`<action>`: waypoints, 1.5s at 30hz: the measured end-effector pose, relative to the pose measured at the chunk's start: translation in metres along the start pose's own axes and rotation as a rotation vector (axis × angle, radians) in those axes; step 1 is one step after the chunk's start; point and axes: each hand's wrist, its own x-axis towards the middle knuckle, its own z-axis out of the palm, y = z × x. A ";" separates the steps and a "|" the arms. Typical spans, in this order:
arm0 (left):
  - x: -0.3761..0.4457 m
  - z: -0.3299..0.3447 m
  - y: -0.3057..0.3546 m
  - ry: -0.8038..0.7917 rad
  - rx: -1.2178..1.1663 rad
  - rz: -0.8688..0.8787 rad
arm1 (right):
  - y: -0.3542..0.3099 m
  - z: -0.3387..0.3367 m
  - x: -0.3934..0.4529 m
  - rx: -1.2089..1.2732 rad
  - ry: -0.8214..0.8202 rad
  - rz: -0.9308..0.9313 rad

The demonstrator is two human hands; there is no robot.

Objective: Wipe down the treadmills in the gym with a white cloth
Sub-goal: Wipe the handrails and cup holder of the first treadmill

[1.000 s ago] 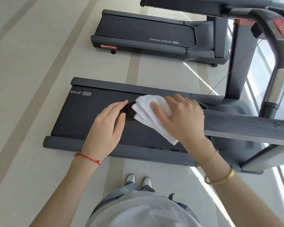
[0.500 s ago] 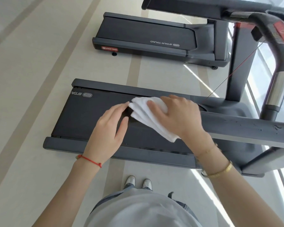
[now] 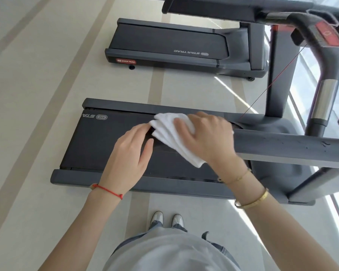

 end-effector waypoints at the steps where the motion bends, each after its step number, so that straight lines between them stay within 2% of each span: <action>1: 0.001 0.000 -0.001 0.002 -0.006 0.005 | -0.007 0.003 -0.003 0.039 0.031 -0.050; 4: 0.002 0.000 -0.002 -0.008 -0.009 0.004 | -0.001 0.003 -0.025 0.081 0.099 -0.197; 6: 0.002 -0.001 -0.002 -0.008 0.018 -0.002 | 0.023 -0.002 -0.040 0.049 0.141 -0.213; 9: 0.003 -0.001 0.002 -0.016 0.028 0.006 | 0.060 -0.012 -0.042 0.000 0.197 -0.013; 12: 0.007 0.001 0.008 -0.017 0.029 0.039 | 0.049 -0.010 -0.028 -0.025 0.211 0.154; 16: 0.014 0.004 0.015 -0.026 -0.046 0.082 | 0.009 0.003 -0.033 0.067 0.168 -0.071; 18: 0.017 0.005 0.017 -0.031 -0.032 0.089 | 0.022 -0.003 -0.037 0.074 0.151 -0.167; 19: 0.018 0.005 0.018 -0.033 -0.014 0.088 | 0.035 -0.007 -0.040 0.066 0.154 -0.156; 22: 0.018 0.006 0.019 -0.031 0.001 0.084 | 0.075 -0.023 -0.048 0.028 0.185 0.067; 24: 0.018 0.007 0.020 -0.031 -0.002 0.079 | 0.074 -0.024 -0.044 0.002 0.198 0.243; 25: 0.017 0.008 0.021 -0.028 -0.002 0.078 | 0.065 -0.022 -0.040 -0.006 0.199 0.276; 26: 0.017 0.009 0.021 -0.023 -0.005 0.074 | 0.053 -0.018 -0.037 -0.001 0.197 0.249; 29: 0.017 0.011 0.022 -0.024 -0.021 0.054 | 0.028 -0.008 -0.040 0.049 0.167 0.007; 31: 0.017 0.011 0.020 -0.023 -0.012 0.057 | 0.042 -0.011 -0.045 0.045 0.121 -0.103; 32: 0.016 0.011 0.019 -0.024 -0.004 0.061 | 0.053 -0.014 -0.049 0.035 0.120 -0.101; 35: 0.016 0.011 0.019 -0.012 -0.013 0.067 | 0.083 -0.027 -0.054 0.004 0.170 0.104; 38: 0.015 0.014 0.020 0.010 -0.024 0.070 | 0.078 -0.030 -0.031 -0.010 0.076 0.329; 41: 0.016 0.014 0.019 0.020 -0.048 0.074 | 0.043 -0.020 -0.017 0.000 -0.036 0.201; 45: 0.014 0.015 0.016 0.014 -0.114 0.042 | 0.046 -0.018 -0.034 0.062 0.008 -0.096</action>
